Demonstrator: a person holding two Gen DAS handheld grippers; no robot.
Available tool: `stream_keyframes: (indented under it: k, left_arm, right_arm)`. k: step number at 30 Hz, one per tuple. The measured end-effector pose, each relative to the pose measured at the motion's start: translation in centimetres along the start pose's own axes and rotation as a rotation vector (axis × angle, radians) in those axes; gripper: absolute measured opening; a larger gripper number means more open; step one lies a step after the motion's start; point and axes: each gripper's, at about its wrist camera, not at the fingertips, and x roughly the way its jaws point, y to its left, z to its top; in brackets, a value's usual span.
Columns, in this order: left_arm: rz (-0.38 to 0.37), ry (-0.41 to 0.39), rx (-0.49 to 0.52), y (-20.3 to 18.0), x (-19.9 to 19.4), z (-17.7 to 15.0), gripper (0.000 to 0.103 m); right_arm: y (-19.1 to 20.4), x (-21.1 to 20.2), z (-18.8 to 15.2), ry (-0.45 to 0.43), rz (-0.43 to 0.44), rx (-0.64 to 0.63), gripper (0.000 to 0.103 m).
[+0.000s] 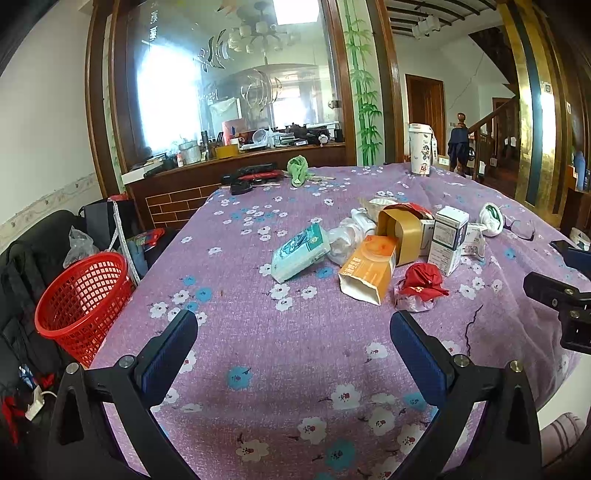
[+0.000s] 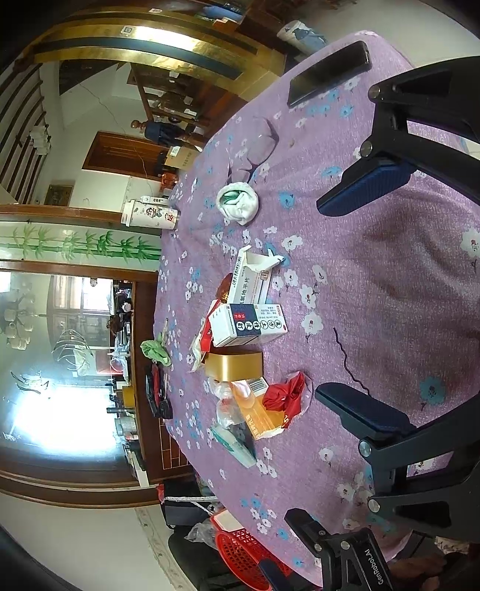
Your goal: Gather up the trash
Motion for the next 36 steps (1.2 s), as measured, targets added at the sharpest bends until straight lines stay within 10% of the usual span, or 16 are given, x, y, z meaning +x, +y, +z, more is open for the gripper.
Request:
stream_keyframes:
  k: [12, 28, 31, 36]
  left_arm:
    - [-0.046, 0.092, 0.081, 2.4, 3.9, 3.1, 0.103]
    - [0.018, 0.212, 0.367, -1.1, 15.6, 5.7, 0.100]
    - [0.030, 0.212, 0.367, -1.4, 16.6, 6.2, 0.087]
    - [-0.034, 0.255, 0.289, -1.1, 17.8, 6.7, 0.033]
  right_arm:
    - [-0.8, 2.5, 1.2, 0.081, 0.183, 0.034, 0.062]
    - [-2.6, 4.7, 2.7, 0.111, 0.204, 0.071, 0.062]
    - [-2.6, 5.3, 2.9, 0.117, 0.219, 0.066, 0.062]
    - [-2.4, 7.0, 4.0, 0.121, 0.254, 0.057, 0.062]
